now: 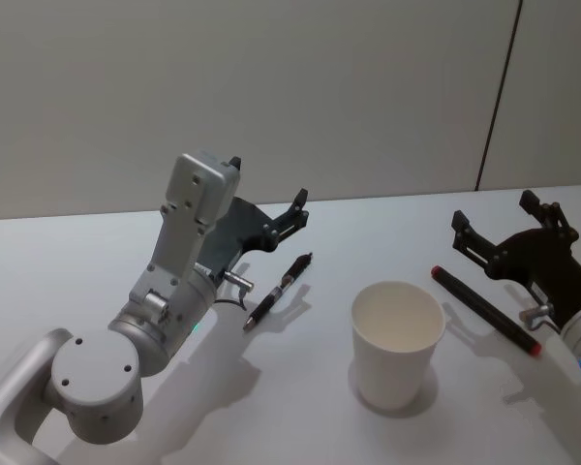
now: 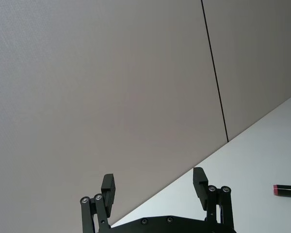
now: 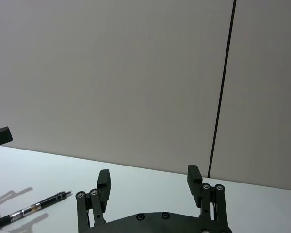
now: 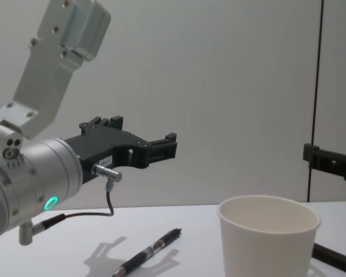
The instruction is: Place the pen into the pen holder.
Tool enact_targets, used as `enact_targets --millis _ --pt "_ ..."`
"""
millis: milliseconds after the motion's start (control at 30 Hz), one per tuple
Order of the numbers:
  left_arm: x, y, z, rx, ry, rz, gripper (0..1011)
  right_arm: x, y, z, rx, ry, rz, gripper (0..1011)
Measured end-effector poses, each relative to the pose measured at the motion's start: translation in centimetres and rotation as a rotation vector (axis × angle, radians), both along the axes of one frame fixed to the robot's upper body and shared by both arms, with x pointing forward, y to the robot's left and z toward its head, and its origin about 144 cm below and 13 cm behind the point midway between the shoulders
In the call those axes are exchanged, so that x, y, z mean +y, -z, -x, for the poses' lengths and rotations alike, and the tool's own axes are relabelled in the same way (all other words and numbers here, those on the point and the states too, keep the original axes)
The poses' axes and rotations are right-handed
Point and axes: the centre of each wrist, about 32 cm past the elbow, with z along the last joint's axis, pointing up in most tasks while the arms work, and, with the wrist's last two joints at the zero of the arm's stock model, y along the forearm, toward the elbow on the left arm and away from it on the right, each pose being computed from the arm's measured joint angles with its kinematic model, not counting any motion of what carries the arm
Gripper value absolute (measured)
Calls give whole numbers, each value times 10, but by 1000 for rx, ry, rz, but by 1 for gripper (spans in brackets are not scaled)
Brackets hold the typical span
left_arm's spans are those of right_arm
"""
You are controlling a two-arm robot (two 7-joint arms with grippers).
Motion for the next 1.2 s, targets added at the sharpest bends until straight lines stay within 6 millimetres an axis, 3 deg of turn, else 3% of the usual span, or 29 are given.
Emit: enact_targets --millis 1200 --pt "0 0 0 0 0 0 1001 0 0 0 0 0 0 1001"
